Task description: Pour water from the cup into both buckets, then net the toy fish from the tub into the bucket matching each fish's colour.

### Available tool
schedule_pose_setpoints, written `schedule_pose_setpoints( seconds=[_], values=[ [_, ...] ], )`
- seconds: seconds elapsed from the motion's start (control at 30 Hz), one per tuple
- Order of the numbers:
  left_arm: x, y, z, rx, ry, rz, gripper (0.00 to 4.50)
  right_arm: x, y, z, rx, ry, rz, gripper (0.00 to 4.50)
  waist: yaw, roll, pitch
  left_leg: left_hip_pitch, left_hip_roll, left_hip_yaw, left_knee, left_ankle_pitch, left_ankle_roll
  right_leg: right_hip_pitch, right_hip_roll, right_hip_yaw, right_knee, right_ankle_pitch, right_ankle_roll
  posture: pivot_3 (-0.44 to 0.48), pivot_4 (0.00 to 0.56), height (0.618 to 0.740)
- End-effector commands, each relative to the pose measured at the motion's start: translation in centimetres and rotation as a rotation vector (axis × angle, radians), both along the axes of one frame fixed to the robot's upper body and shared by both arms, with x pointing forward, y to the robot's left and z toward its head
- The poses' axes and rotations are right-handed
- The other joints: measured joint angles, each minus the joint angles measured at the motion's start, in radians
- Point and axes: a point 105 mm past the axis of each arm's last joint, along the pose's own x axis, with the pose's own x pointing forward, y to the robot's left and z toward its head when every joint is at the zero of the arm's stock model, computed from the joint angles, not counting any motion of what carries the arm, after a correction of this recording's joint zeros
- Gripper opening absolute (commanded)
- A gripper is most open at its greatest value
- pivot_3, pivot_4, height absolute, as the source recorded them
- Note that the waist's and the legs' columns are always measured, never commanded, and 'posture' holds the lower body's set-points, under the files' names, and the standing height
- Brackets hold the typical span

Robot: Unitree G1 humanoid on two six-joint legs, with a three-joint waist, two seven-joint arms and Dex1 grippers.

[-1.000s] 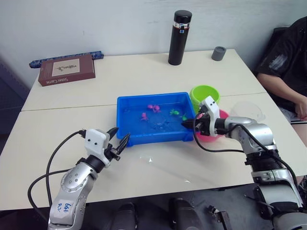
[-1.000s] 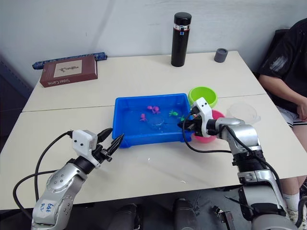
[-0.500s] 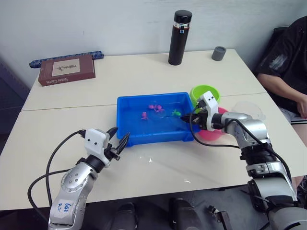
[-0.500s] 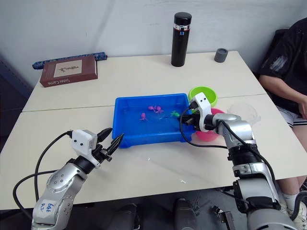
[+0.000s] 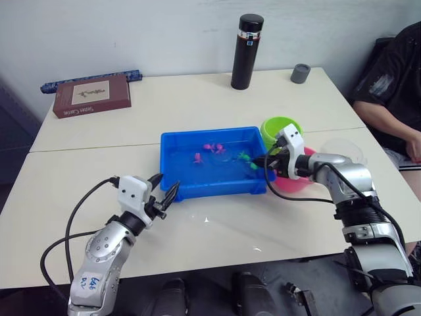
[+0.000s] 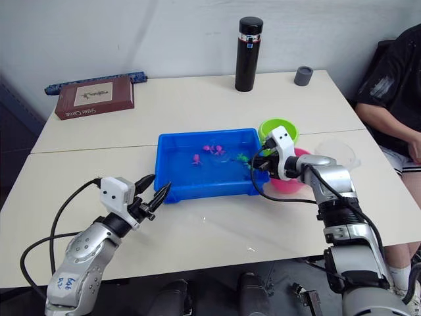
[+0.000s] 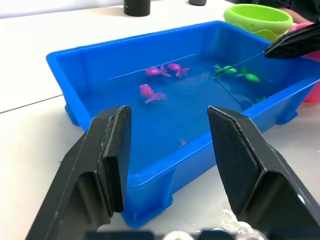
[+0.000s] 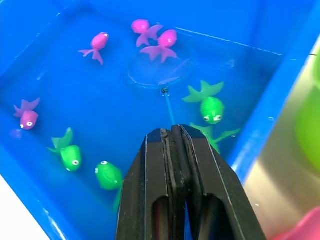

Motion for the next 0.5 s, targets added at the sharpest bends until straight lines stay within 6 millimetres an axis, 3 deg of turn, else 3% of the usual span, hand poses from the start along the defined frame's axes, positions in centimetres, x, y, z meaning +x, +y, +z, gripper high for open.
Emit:
schedule_pose_setpoints(
  seconds=[0.03, 0.5],
  values=[
    [0.0, -0.26, 0.66, 0.0, -0.036, -0.013, 2.67, 0.01, -0.73, 1.77, 0.015, -0.066, -0.015, 0.0, 0.0, 0.0, 0.0, 0.0, 0.0, 0.0, 0.0, 0.0, 0.0, 0.0, 0.0, 0.0, 0.0, 0.0, 0.0, 0.0, 0.15, 0.74],
    [0.06, -0.43, 0.66, 0.002, -0.034, -0.027, 2.67, -0.87, -0.63, 2.35, 0.032, -0.078, -0.009, 0.0, 0.0, 0.0, 0.0, 0.0, 0.0, 0.0, 0.0, 0.0, 0.0, 0.0, 0.0, 0.0, 0.0, 0.0, 0.0, 0.0, 0.15, 0.74]
  ],
)
